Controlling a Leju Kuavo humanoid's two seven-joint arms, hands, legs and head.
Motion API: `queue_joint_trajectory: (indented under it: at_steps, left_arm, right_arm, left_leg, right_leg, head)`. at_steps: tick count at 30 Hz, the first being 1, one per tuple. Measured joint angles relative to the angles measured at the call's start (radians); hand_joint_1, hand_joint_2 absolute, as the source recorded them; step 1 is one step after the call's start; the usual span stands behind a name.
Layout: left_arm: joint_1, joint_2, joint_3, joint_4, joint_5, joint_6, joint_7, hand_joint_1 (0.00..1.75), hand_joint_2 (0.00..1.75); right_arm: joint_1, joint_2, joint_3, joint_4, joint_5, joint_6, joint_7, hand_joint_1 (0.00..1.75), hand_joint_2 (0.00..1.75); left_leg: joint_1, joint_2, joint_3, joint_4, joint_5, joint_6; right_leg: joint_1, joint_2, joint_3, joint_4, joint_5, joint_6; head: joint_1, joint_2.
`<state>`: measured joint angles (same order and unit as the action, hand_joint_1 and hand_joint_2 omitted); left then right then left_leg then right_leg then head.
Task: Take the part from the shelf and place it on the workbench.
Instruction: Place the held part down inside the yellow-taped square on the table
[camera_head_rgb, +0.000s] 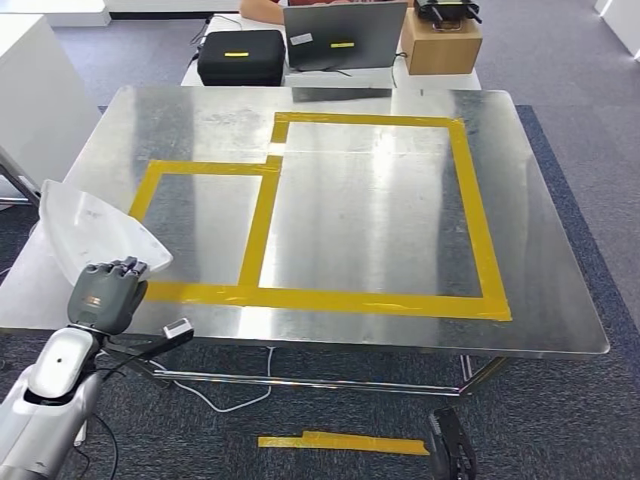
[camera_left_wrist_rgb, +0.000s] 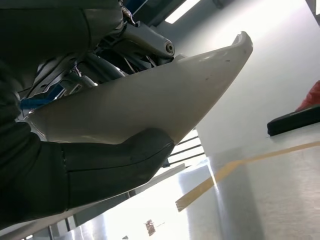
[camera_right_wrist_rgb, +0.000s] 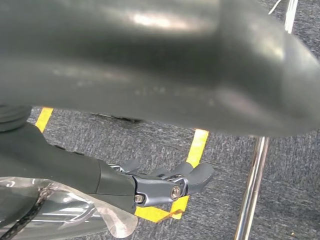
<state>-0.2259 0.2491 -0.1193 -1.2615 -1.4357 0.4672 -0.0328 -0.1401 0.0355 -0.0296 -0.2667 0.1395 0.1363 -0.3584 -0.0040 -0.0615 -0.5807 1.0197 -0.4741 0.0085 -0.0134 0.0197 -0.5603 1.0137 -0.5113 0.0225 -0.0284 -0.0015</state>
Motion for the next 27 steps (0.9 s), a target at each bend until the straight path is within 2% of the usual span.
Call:
queue_joint_trajectory:
  at_steps: [10,27]
  left_arm:
    - [-0.043,-0.01,-0.066,0.036,-0.021,-0.018,0.0,1.75,1.75]
    - [-0.064,-0.003,-0.095,0.112,-0.017,-0.022,-0.012,1.75,1.75]
  right_arm:
    - [-0.009,0.0,0.002,0.0,0.005,0.007,-0.001,0.0,0.0]
    - [-0.008,0.0,0.002,0.0,0.013,0.005,-0.002,0.0,0.0]
  left_leg:
    - [0.0,0.001,0.0,0.0,0.0,0.0]
    - [0.0,0.001,0.0,0.0,0.0,0.0]
  right_leg:
    - [0.0,0.001,0.0,0.0,0.0,0.0]
    - [0.0,0.001,0.0,0.0,0.0,0.0]
  head:
    - [0.0,0.0]
    - [0.0,0.0]
